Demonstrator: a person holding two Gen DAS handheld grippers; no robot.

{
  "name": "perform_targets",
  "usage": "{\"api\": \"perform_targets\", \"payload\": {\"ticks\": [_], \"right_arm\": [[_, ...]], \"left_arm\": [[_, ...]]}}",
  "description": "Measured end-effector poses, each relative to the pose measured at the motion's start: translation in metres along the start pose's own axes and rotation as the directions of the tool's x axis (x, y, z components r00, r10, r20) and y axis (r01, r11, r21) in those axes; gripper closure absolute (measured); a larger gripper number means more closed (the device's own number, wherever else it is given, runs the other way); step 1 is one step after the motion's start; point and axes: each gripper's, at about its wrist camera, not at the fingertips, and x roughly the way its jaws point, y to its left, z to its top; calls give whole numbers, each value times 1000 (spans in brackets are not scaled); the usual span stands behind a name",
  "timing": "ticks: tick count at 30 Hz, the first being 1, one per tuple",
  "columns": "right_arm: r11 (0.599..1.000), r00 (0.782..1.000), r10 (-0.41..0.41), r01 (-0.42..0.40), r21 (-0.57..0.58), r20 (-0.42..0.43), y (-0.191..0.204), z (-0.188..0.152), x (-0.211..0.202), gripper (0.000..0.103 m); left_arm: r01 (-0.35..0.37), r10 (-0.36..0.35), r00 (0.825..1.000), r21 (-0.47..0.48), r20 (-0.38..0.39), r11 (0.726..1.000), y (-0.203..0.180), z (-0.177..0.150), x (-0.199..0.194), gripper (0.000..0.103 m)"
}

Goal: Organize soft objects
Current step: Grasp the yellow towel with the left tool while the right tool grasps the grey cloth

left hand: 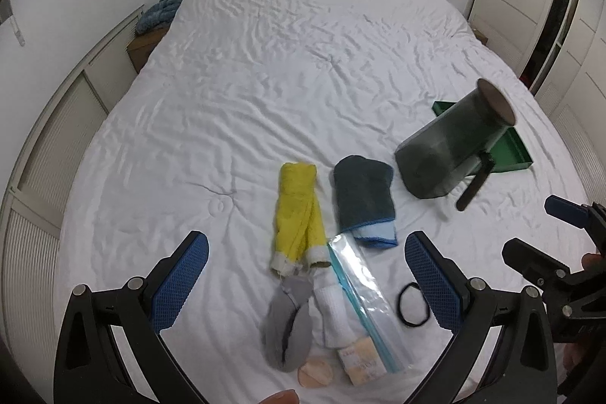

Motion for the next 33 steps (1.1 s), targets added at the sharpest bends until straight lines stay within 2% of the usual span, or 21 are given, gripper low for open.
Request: {"api": "perform_targets", "payload": {"ticks": [10, 17, 33], "right_arm": [[1000, 999, -11, 10, -21, -46, 10, 13, 96, 0], [1000, 997, -9, 10, 4, -83, 10, 14, 162, 0], [999, 991, -32, 34, 12, -131, 9, 14, 263, 0]], "left_arm": [[6, -6, 999, -11, -54, 1000, 14, 4, 72, 1], [16, -18, 995, -24, -100, 1000, 17, 0, 118, 1], [13, -21, 985, -46, -170, 999, 28, 1, 191, 1]]}}
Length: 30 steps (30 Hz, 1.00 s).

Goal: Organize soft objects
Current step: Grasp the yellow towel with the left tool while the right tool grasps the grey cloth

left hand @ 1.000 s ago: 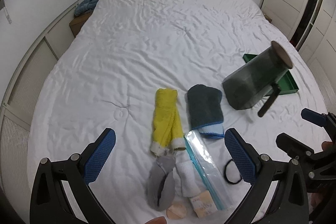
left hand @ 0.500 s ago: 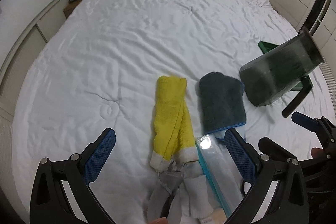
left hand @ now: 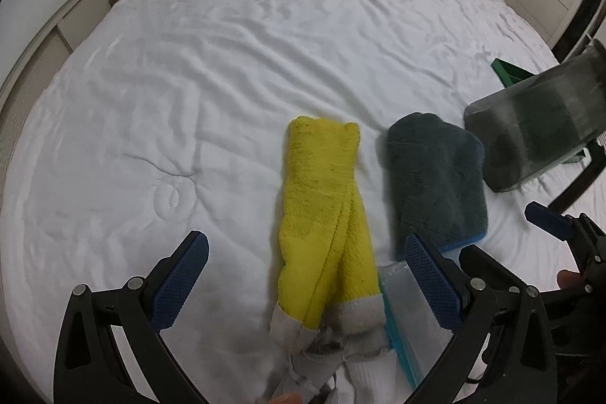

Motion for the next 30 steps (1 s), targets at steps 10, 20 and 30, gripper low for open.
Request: {"api": "perform_targets", "payload": {"ticks": [10, 20, 30], "right_arm": [[1000, 999, -30, 30, 3, -26, -2, 11, 44, 0], [1000, 997, -20, 21, 16, -69, -11, 17, 88, 3], [998, 994, 57, -60, -29, -95, -10, 15, 107, 23]], "left_arm": [[4, -4, 999, -2, -49, 1000, -2, 12, 41, 1], [-18, 18, 994, 2, -107, 1000, -2, 19, 78, 1], [-29, 30, 992, 8, -126, 1000, -4, 16, 91, 3]]}}
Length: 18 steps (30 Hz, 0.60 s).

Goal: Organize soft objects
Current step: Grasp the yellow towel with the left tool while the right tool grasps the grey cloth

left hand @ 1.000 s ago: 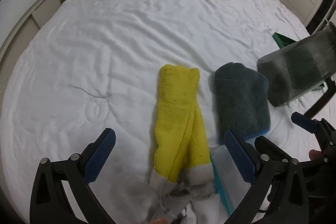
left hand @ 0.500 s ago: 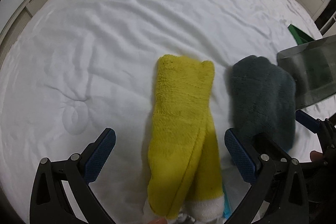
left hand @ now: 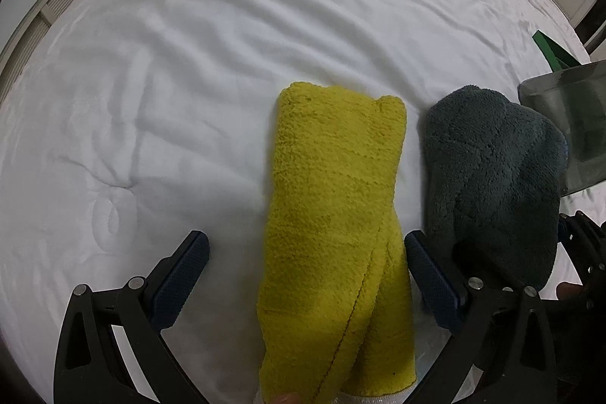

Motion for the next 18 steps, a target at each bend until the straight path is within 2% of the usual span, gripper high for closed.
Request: {"api": "perform_targets", "payload": {"ticks": [14, 16, 17, 18], "right_arm": [[1000, 999, 13, -12, 15, -32, -3, 6, 12, 19], [1000, 999, 15, -15, 3, -31, 0, 7, 12, 27], [1000, 999, 19, -19, -3, -29, 2, 8, 11, 38], [999, 999, 28, -29, -15, -29, 4, 8, 10, 55]], "left_arm": [[-3, 3, 1000, 5, 1, 1000, 6, 2, 16, 3], [-4, 4, 1000, 9, -1, 1000, 6, 3, 16, 3], [-6, 6, 1000, 11, 0, 1000, 6, 3, 16, 5], [-4, 4, 1000, 14, 1, 1000, 5, 2, 17, 7]]}}
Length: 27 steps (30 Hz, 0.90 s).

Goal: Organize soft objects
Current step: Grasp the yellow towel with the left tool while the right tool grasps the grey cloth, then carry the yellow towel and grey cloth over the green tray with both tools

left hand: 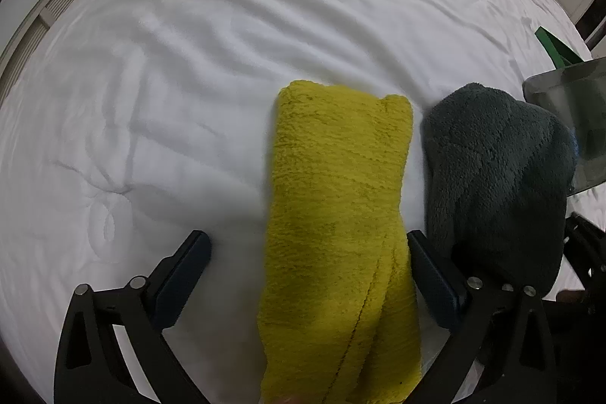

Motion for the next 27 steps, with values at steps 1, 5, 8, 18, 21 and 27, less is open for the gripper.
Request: {"api": "perform_targets", "payload": {"ticks": [1, 5, 8, 18, 21, 27], "right_arm": [[1000, 1000, 26, -26, -14, -6, 2, 0, -1, 62], [998, 1000, 28, -28, -49, -6, 9, -1, -4, 74], [998, 999, 39, -39, -51, -1, 7, -2, -7, 79], [997, 996, 65, -61, -47, 68, 4, -3, -44, 83], [997, 994, 61, -56, -53, 95, 5, -3, -61, 83], [996, 987, 63, -52, -77, 150, 14, -12, -113, 83]], "left_arm": [[2, -2, 1000, 5, -2, 1000, -1, 0, 1, 9], [16, -16, 1000, 18, -5, 1000, -4, 0, 3, 23], [20, -20, 1000, 36, -15, 999, -8, 1, 5, 41], [76, -78, 996, 62, 33, 995, -14, -6, -13, 87], [91, -94, 993, 49, 67, 995, -4, -8, -27, 87], [123, -119, 983, -20, 138, 992, 27, -11, -82, 87]]}}
